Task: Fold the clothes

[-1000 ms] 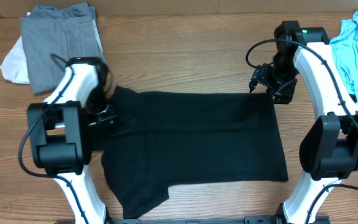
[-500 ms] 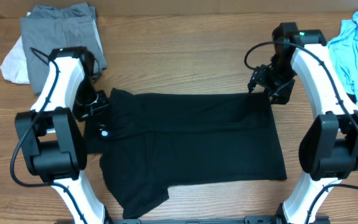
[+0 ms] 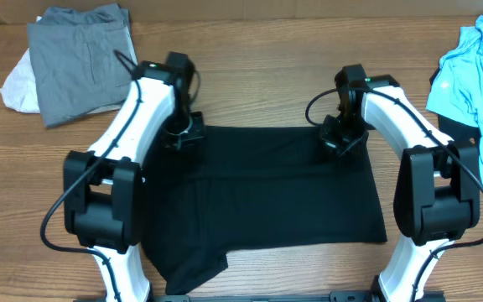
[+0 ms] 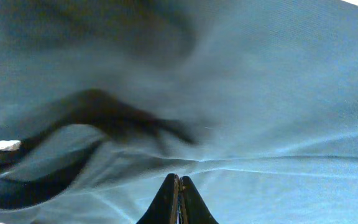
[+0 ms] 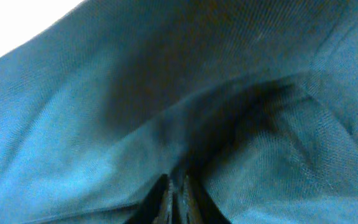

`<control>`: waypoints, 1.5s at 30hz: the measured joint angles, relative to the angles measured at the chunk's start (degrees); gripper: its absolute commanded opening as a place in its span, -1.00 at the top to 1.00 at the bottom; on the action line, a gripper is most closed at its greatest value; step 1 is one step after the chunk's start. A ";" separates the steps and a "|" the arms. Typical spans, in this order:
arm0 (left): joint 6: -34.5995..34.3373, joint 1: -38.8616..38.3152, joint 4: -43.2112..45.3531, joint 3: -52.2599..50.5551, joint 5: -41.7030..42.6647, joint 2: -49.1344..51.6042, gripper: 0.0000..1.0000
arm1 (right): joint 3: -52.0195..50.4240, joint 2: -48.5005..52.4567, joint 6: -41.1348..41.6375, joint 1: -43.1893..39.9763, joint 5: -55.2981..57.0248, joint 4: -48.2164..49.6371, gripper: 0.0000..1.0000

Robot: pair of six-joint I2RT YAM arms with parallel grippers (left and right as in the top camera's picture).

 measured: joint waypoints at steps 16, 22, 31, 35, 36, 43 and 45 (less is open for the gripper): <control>0.00 2.10 -1.66 0.15 -2.16 10.40 0.91 | -3.96 0.00 4.55 -1.09 9.62 -1.88 0.86; 0.00 6.21 -4.57 0.15 -5.81 10.54 0.91 | -4.02 0.00 6.32 -5.51 12.81 -3.48 0.93; 0.11 11.13 -5.25 0.31 -5.66 10.54 0.92 | -3.91 -0.26 7.23 -7.85 12.66 -5.88 0.92; 0.22 10.75 -6.75 2.34 -4.33 10.54 0.92 | -2.14 -2.43 6.91 -7.54 10.73 -5.99 0.92; 0.20 10.56 -7.15 3.13 -4.04 10.54 0.91 | -1.53 -3.21 6.47 -7.32 9.88 -5.68 0.89; 0.39 8.41 -7.72 5.86 -2.84 10.45 0.88 | 0.81 -7.08 0.35 -2.64 -0.59 3.10 0.90; 0.39 7.91 -7.54 5.86 -2.69 10.47 0.88 | 0.37 -7.08 -0.33 -1.03 -2.05 5.27 0.93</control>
